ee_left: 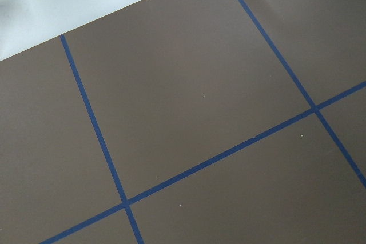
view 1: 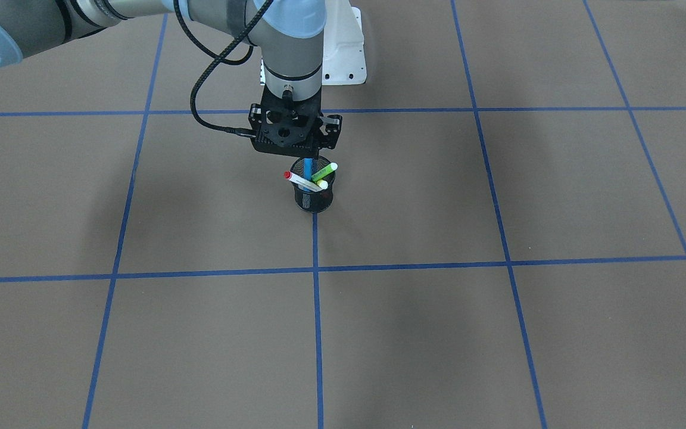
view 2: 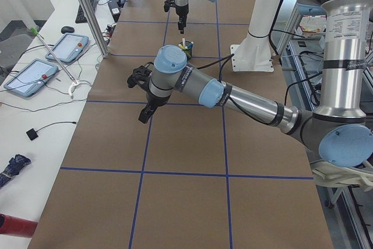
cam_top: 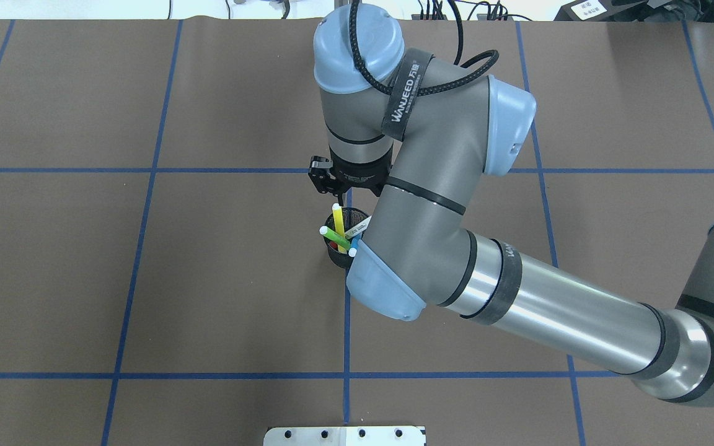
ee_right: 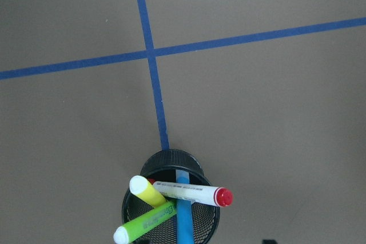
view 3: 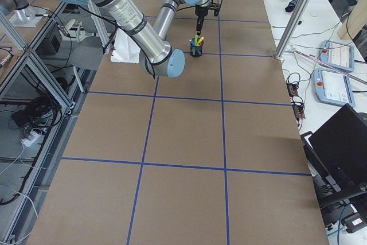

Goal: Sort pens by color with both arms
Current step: 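Lower the right gripper into the cup and grasp the blue pen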

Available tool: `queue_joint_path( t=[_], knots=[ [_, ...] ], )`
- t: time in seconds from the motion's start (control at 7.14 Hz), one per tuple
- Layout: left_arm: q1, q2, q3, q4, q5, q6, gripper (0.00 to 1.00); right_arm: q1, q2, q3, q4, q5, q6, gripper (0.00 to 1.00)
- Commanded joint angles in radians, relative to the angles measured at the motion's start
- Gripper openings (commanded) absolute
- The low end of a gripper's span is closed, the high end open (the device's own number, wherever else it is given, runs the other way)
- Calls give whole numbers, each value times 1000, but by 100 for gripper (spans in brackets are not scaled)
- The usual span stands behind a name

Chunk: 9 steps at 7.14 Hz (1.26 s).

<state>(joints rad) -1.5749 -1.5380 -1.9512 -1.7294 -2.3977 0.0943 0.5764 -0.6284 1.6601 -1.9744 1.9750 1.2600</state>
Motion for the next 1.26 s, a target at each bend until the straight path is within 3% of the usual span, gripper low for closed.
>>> queue_joint_path(
  t=[0.0,0.56,1.12],
  knots=[
    [1,18,0,-24,0,-1,100,-70,-1,-19,5,-4,2,55],
    [1,21,0,-30,0,-4,100,-89,-17,-55,12,-34,-71,51],
    [1,19,0,-30,0,-5,100,-89,-34,-112,135,-33,-88,51]
  ],
)
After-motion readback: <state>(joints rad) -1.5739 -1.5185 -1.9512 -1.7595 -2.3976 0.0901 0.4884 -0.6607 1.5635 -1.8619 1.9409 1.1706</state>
